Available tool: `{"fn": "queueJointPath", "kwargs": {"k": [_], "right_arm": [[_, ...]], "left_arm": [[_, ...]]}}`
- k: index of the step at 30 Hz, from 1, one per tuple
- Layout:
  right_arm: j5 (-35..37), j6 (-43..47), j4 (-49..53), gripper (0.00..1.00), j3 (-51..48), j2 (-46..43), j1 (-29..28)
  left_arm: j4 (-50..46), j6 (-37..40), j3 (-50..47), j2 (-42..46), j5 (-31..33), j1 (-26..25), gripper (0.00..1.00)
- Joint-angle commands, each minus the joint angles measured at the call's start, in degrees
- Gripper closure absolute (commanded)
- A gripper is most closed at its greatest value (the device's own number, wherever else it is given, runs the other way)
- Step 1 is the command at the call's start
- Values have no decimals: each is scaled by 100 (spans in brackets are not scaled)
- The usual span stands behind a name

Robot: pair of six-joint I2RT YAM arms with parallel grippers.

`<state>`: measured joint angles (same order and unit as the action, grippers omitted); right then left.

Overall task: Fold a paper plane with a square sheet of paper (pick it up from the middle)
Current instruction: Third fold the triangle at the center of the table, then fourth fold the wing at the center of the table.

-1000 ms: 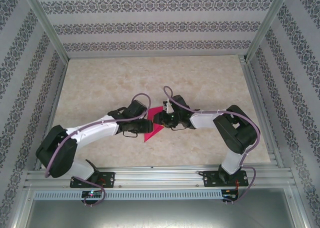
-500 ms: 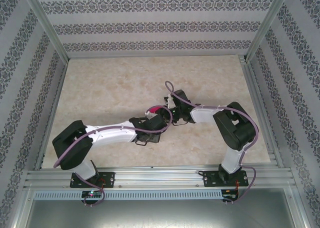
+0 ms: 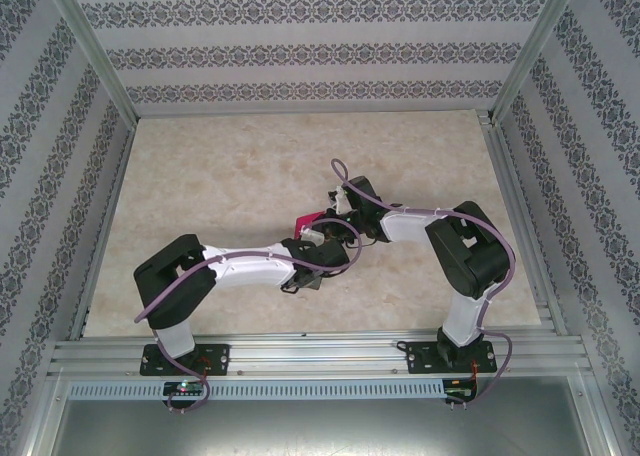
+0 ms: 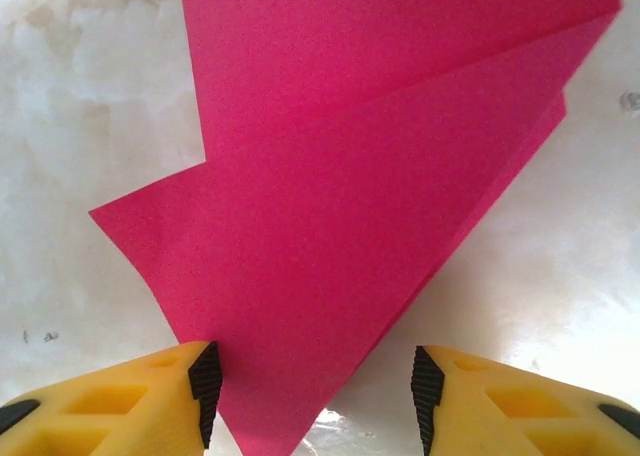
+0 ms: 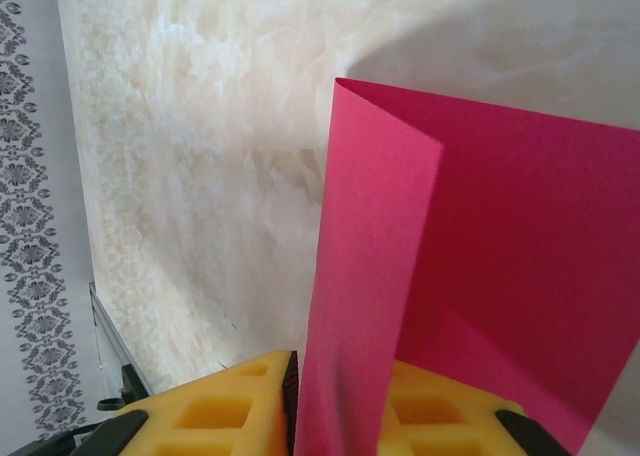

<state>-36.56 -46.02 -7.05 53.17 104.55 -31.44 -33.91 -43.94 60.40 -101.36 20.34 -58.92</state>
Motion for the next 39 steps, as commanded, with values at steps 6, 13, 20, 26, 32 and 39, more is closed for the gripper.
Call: {"fn": "queueJointPath", "kwargs": {"k": [6, 13, 20, 26, 32, 39], "right_arm": [[-106, 58, 33, 79, 89, 30, 50], [-89, 49, 45, 79, 82, 28, 50], [-97, 23, 46, 84, 107, 56, 44], [-97, -3, 28, 86, 128, 65, 42], [-89, 4, 40, 86, 107, 60, 42], [-76, -3, 37, 85, 53, 49, 42]], "left_arm": [[-300, -176, 126, -94, 374, -133, 54], [-344, -257, 127, -123, 438, -145, 62], [-349, -260, 111, -195, 511, -144, 62], [-362, -230, 151, -270, 553, -146, 64], [-389, -241, 187, -290, 592, -147, 71], [-364, -229, 192, -314, 571, -145, 74]]}}
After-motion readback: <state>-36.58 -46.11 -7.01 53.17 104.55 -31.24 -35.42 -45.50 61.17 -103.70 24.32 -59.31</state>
